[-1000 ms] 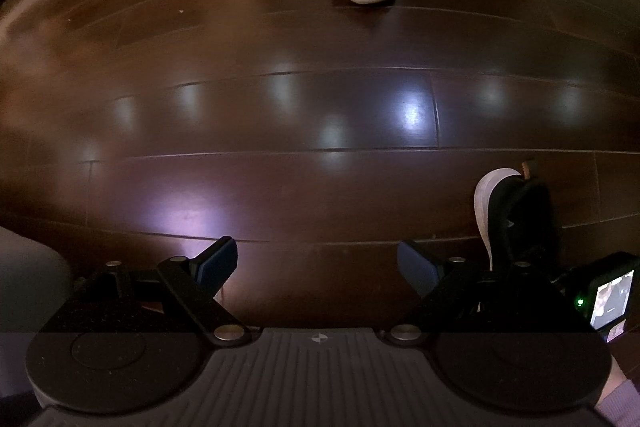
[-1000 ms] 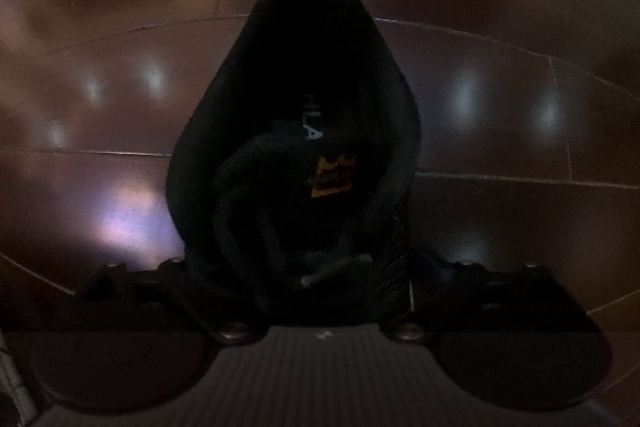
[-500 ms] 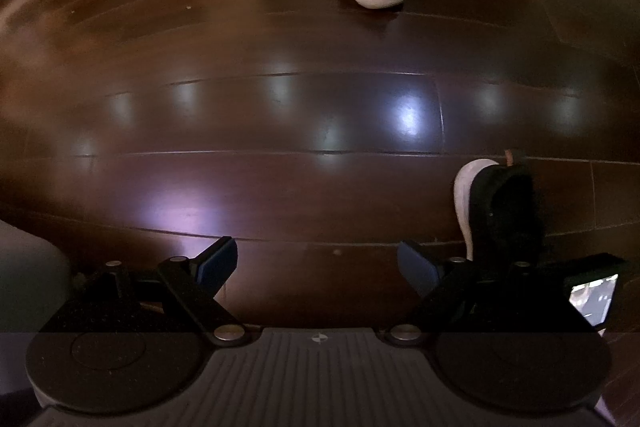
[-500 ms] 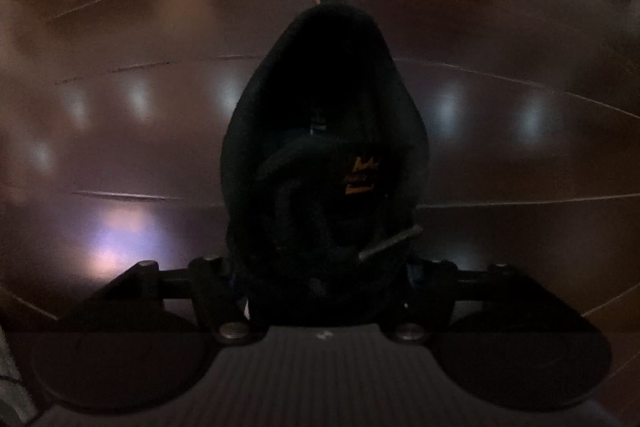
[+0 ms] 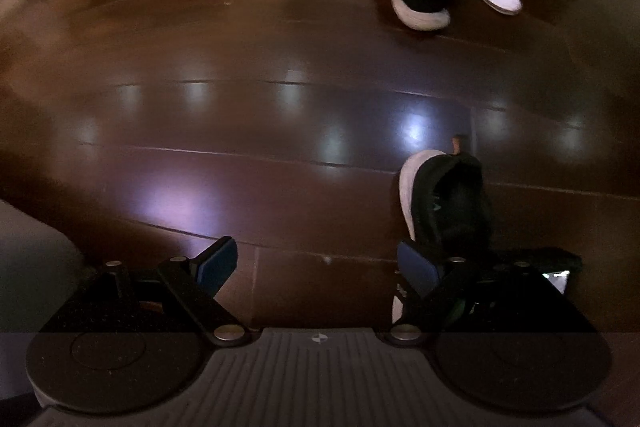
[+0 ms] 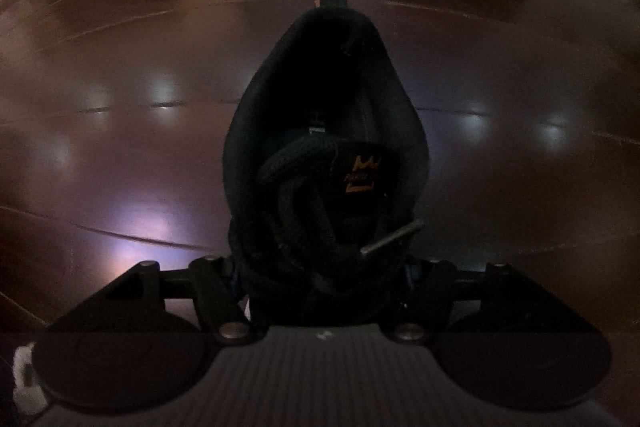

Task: Organize scattered shoes
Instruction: 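Lower the black sneakers to the floor beside the grey sofa and open both tools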

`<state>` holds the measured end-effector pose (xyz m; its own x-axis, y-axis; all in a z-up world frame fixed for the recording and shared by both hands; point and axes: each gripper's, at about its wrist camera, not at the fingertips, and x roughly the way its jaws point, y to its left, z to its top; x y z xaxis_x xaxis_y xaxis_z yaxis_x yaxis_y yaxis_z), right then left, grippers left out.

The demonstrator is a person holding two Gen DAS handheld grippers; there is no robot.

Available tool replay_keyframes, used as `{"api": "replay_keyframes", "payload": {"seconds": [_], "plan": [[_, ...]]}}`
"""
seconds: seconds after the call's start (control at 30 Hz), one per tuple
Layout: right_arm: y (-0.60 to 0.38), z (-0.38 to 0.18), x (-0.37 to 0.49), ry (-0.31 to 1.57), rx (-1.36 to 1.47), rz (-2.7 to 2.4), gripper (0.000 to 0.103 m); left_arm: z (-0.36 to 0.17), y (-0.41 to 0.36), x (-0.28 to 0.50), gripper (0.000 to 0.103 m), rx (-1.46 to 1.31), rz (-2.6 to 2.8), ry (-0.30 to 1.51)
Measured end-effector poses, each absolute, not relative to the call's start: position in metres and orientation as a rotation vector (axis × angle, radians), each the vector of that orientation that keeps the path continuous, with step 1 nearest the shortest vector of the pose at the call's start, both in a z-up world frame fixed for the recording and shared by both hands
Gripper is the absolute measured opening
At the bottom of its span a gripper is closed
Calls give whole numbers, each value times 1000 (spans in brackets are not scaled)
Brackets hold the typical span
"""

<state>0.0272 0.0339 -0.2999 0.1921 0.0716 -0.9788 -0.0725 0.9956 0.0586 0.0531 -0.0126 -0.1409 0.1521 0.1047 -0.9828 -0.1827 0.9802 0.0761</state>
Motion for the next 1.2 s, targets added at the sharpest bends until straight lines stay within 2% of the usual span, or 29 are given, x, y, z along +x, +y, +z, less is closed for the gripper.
{"api": "replay_keyframes", "payload": {"seconds": [0.23,0.6,1.0,1.2], "plan": [[100,-300,51,1367,15,145,68,-147,50,68,91,-113,361,1384],[143,-326,74,1370,17,159,68,-175,127,80,91,-126,574,1413],[152,-328,76,1368,13,165,69,-183,137,82,91,-114,631,1418],[144,-333,77,1375,9,181,74,-182,149,69,91,-165,612,1419]]}}
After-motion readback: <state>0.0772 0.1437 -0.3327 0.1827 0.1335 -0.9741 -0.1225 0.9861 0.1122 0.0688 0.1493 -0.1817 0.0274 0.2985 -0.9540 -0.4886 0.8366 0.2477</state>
